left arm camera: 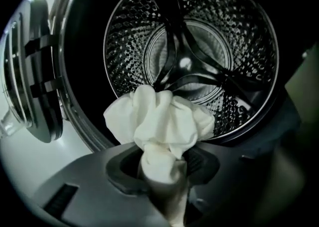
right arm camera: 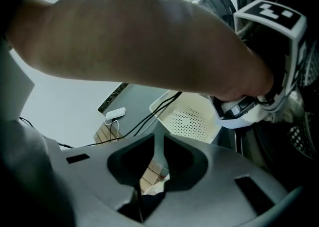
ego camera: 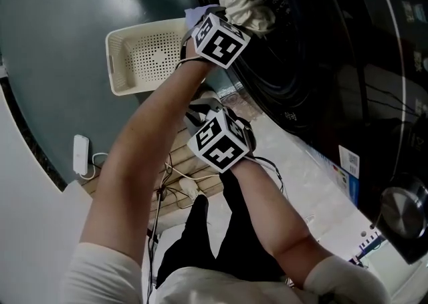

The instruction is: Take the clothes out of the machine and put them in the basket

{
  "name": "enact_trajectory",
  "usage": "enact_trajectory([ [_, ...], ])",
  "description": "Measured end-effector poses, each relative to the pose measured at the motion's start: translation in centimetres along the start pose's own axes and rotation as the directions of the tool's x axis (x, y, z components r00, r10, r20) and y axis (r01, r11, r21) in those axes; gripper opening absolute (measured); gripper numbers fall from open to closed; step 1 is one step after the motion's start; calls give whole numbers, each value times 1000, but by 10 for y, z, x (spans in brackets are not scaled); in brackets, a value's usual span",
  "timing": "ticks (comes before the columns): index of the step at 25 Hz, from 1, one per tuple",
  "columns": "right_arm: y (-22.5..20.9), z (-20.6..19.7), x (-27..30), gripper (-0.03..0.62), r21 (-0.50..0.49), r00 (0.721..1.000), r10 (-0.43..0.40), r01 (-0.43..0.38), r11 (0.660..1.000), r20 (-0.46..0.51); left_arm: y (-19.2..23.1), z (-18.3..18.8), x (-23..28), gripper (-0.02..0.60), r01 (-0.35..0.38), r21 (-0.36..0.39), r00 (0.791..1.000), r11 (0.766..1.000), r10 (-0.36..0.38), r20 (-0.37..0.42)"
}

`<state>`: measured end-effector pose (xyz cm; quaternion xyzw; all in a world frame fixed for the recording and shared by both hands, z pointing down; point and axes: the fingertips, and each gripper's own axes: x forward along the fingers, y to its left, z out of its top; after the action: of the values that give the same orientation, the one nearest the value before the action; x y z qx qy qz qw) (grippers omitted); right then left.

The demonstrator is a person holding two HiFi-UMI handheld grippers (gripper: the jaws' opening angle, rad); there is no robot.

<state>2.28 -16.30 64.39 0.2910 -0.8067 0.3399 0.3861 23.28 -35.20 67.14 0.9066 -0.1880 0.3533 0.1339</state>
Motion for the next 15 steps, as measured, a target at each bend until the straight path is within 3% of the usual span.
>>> enact_trajectory([
  [7, 18, 9, 5, 55, -23, 1000, 9, -9, 1000, 16, 4, 16, -51, 149, 49, -26, 995, 998, -47, 86],
  [15, 35, 23, 10, 55, -43, 998, -6, 8, 999, 58, 7, 48, -124, 149, 88, -70, 974, 994, -71, 217],
])
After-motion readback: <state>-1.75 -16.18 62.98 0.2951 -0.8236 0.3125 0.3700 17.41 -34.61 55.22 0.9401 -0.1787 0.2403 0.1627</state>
